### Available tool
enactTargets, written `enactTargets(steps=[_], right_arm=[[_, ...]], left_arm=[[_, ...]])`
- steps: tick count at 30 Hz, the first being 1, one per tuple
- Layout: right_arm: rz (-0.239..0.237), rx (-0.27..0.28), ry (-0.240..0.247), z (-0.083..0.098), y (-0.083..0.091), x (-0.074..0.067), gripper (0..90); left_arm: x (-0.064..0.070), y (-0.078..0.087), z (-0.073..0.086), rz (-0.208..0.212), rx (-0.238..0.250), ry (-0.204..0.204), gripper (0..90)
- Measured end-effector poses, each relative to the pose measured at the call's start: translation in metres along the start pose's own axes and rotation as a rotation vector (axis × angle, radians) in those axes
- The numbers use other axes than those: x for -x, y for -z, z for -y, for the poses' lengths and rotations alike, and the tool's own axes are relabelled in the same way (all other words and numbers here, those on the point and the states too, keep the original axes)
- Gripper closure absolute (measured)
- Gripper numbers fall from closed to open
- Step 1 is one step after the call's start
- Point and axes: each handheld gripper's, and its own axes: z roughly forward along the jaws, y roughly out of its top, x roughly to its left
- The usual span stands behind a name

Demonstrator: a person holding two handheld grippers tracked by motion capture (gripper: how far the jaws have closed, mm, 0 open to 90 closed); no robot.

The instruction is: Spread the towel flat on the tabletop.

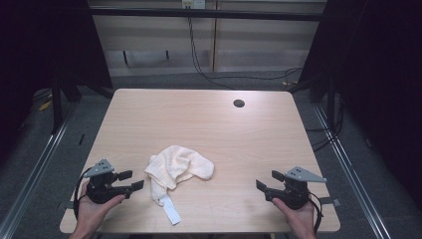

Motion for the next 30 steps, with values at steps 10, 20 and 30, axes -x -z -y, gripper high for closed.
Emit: enactTargets(steps=[10, 20, 30], right_arm=[[-0.038, -0.038, -0.037, 0.003, 0.0, 0.008, 21.9], [-0.106, -0.045, -0.023, 0.003, 0.003, 0.003, 22.2], [-0.094, -0.078, -0.018, 0.003, -0.003, 0.004, 22.1]], left_arm=[[-0.006, 0.002, -0.001, 0.028, 0.007, 0.02, 40.7], [0.01, 0.0, -0.022, 0.082, -0.006, -0.04, 48.8], [-0.012, -0.026, -0.05, 0.071, -0.063, -0.061, 46.2]])
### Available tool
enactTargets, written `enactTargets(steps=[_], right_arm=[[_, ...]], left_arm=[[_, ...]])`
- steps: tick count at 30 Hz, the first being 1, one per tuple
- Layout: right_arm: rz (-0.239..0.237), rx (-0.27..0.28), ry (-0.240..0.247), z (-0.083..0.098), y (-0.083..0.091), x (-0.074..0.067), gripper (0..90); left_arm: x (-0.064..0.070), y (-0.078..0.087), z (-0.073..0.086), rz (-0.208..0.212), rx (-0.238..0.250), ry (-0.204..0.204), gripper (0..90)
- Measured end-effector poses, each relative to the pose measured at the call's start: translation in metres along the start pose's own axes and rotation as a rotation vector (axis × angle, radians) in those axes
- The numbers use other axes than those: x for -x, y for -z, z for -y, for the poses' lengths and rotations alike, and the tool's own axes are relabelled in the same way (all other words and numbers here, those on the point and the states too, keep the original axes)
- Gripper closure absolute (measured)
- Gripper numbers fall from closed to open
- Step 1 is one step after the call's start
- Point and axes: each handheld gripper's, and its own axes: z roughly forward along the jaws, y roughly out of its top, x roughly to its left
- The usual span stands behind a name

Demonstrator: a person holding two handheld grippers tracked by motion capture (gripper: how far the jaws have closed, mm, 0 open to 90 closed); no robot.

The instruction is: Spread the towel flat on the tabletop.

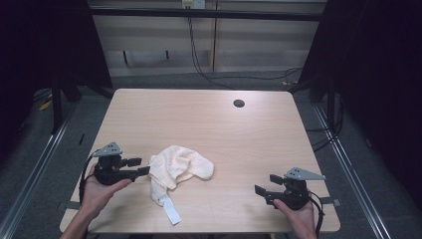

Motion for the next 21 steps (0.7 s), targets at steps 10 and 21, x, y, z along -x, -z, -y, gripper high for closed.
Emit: enactTargets(steps=[10, 21], right_arm=[[-0.006, -0.022, 0.019, 0.0, -0.005, -0.001, 21.6], [-0.007, -0.023, 0.028, -0.001, -0.006, -0.003, 22.3]], left_arm=[[0.002, -0.018, -0.01, 0.057, -0.031, -0.093, 58.9], [0.003, -0.046, -0.002, 0.054, -0.101, -0.068, 55.0]])
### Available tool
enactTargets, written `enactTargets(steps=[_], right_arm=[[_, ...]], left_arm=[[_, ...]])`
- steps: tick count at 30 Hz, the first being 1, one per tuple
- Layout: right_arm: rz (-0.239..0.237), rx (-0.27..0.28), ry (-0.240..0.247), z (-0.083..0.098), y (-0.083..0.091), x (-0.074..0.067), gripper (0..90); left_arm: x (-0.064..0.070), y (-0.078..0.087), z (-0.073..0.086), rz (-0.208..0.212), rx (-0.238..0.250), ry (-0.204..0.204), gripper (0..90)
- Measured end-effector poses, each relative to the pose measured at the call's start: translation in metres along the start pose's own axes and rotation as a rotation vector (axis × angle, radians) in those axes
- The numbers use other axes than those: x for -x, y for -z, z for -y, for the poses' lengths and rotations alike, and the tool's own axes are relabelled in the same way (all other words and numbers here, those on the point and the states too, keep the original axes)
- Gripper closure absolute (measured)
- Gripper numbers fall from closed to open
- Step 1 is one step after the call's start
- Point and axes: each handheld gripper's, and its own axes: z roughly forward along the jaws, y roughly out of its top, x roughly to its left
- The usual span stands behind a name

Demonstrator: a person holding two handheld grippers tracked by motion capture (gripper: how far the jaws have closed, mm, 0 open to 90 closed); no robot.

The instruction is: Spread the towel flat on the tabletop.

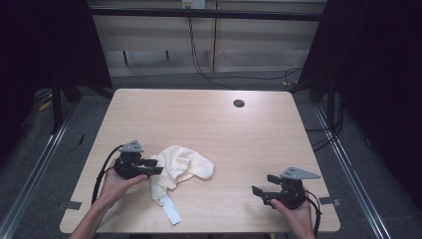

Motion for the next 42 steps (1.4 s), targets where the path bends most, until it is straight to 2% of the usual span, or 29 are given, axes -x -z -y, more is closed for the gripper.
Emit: enactTargets(steps=[1, 3, 6, 8, 10, 11, 12, 14, 16, 18, 19, 23, 26, 30, 33, 38, 39, 40, 41, 42], right_arm=[[-0.001, 0.001, 0.0, 0.0, 0.0, 0.0, 22.3], [-0.006, 0.007, 0.001, 0.0, 0.0, 0.0, 22.3], [-0.009, 0.001, 0.003, 0.0, -0.001, 0.0, 22.3], [-0.012, 0.0, 0.011, 0.0, -0.001, -0.002, 22.3], [-0.02, -0.005, 0.015, 0.001, -0.001, -0.002, 22.3], [-0.02, -0.006, 0.015, 0.001, -0.001, -0.003, 22.3], [-0.018, -0.01, 0.013, 0.001, -0.001, -0.003, 22.3], [-0.02, -0.016, 0.015, 0.001, -0.002, -0.003, 22.4], [-0.015, -0.028, 0.011, 0.001, -0.003, -0.002, 22.5], [-0.018, -0.034, 0.012, 0.001, -0.004, -0.003, 22.8], [-0.015, -0.035, 0.015, 0.001, -0.004, -0.004, 23.0], [-0.022, -0.039, 0.023, 0.001, -0.005, -0.005, 23.1], [-0.026, -0.04, 0.026, 0.001, -0.006, -0.005, 23.3], [-0.035, -0.046, 0.029, 0.001, -0.007, -0.006, 24.5], [-0.04, -0.054, 0.031, 0.001, -0.008, -0.007, 25.0], [-0.063, -0.052, 0.04, 0.0, -0.009, -0.01, 29.8], [-0.077, -0.054, 0.043, 0.0, -0.01, -0.01, 33.7], [-0.091, -0.059, 0.045, 0.0, -0.01, -0.011, 34.5], [-0.1, -0.065, 0.049, 0.0, -0.011, -0.013, 34.4], [-0.107, -0.073, 0.059, 0.0, -0.012, -0.014, 34.0]], left_arm=[[0.001, 0.0, -0.001, 0.02, -0.005, -0.005, 54.3], [0.003, -0.002, -0.002, 0.034, -0.008, -0.018, 53.1], [0.0, -0.009, 0.001, 0.031, -0.041, -0.017, 50.9], [-0.002, -0.015, 0.004, 0.005, -0.084, -0.041, 50.5], [-0.004, -0.019, 0.006, 0.025, -0.081, -0.024, 49.6], [-0.003, -0.021, 0.006, 0.02, -0.081, -0.032, 49.7], [-0.003, -0.021, 0.006, 0.021, -0.086, -0.042, 51.0], [-0.001, -0.022, 0.006, 0.007, -0.097, -0.048, 60.0], [-0.001, -0.022, 0.007, 0.035, -0.097, -0.049, 70.1], [-0.001, -0.023, 0.009, 0.039, -0.092, -0.05, 75.2], [0.001, -0.024, 0.01, 0.055, -0.09, -0.047, 76.2], [0.014, -0.028, 0.01, 0.064, -0.103, -0.092, 79.5], [0.019, -0.03, 0.011, 0.097, -0.107, -0.099, 82.3], [0.029, -0.033, 0.012, 0.108, -0.103, -0.111, 83.3], [0.036, -0.035, 0.013, 0.136, -0.103, -0.109, 83.5], [0.045, -0.037, 0.013, 0.164, -0.111, -0.113, 83.5], [0.047, -0.037, 0.014, 0.169, -0.121, -0.118, 83.4], [0.051, -0.035, 0.015, 0.18, -0.128, -0.146, 83.2], [0.053, -0.034, 0.017, 0.183, -0.128, -0.152, 83.0], [0.053, -0.034, 0.018, 0.192, -0.122, -0.133, 83.0]])
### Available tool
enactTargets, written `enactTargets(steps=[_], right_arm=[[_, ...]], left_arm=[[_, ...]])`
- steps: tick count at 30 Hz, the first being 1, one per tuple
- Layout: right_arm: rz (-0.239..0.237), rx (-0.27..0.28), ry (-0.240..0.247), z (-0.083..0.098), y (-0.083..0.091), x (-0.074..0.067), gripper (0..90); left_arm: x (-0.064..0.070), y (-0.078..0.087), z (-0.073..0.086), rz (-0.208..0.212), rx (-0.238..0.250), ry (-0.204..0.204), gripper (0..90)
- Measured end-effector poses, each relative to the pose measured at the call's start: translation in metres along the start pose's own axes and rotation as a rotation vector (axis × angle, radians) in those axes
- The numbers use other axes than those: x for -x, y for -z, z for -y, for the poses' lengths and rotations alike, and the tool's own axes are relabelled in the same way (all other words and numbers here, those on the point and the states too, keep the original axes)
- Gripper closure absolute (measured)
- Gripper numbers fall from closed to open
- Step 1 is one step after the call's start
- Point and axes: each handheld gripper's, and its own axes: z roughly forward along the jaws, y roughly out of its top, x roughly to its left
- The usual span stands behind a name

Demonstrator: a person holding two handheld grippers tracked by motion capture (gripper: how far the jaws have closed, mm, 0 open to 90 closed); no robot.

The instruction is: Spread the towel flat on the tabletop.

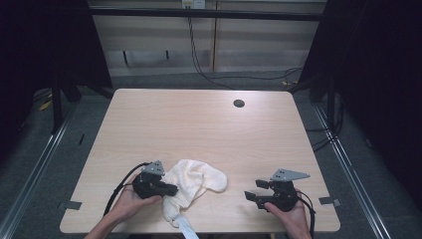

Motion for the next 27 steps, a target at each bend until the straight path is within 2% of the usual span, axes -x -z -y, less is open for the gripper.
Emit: enactTargets(steps=[1, 3, 6, 7, 9, 11, 14, 15, 16, 17, 18, 20, 21, 22, 24, 27], right_arm=[[-0.008, 0.005, 0.007, 0.0, -0.001, -0.001, 34.1], [-0.02, 0.013, 0.006, 0.0, -0.001, -0.004, 36.3], [-0.041, 0.022, 0.016, 0.001, -0.002, -0.007, 43.9], [-0.047, 0.029, 0.026, 0.002, -0.003, -0.008, 44.5], [-0.048, 0.017, 0.046, 0.002, -0.006, -0.012, 46.2], [-0.062, -0.005, 0.062, 0.001, -0.008, -0.016, 47.0], [-0.121, -0.035, 0.09, -0.006, -0.011, -0.024, 48.2], [-0.131, -0.039, 0.099, -0.009, -0.012, -0.026, 48.6], [-0.148, -0.047, 0.109, -0.014, -0.015, -0.028, 49.0], [-0.158, -0.049, 0.111, -0.017, -0.017, -0.029, 48.9], [-0.168, -0.061, 0.135, -0.024, -0.021, -0.032, 49.0], [-0.171, -0.078, 0.175, -0.034, -0.028, -0.035, 52.2], [-0.18, -0.08, 0.191, -0.039, -0.031, -0.036, 54.2], [-0.191, -0.079, 0.199, -0.043, -0.035, -0.036, 56.0], [-0.2, -0.073, 0.205, -0.047, -0.043, -0.036, 58.9], [-0.196, -0.089, 0.243, -0.044, -0.058, -0.037, 63.0]], left_arm=[[-0.001, 0.002, 0.001, 0.008, -0.008, 0.006, 83.0], [0.004, 0.003, 0.003, 0.011, -0.018, -0.007, 82.8], [0.01, 0.004, 0.002, 0.007, -0.036, -0.024, 79.6], [0.011, 0.004, 0.001, 0.014, -0.037, -0.013, 76.5], [0.01, 0.007, 0.0, 0.027, -0.028, -0.009, 61.9], [0.01, 0.01, -0.001, 0.009, 0.0, -0.002, 54.0], [0.012, 0.018, -0.006, -0.009, 0.028, 0.011, 45.0], [0.015, 0.023, -0.009, -0.013, 0.055, 0.012, 43.6], [0.017, 0.026, -0.012, -0.016, 0.061, 0.012, 43.8], [0.019, 0.03, -0.015, -0.036, 0.074, 0.004, 43.8], [0.02, 0.032, -0.017, -0.042, 0.078, 0.01, 43.8], [0.02, 0.034, -0.018, -0.054, 0.065, -0.006, 43.9], [0.018, 0.035, -0.018, -0.059, 0.064, -0.001, 44.0], [0.017, 0.036, -0.017, -0.083, 0.071, 0.011, 44.0], [0.014, 0.036, -0.012, -0.099, 0.114, 0.043, 43.9], [0.012, 0.032, -0.004, -0.117, 0.075, 0.04, 44.0]])
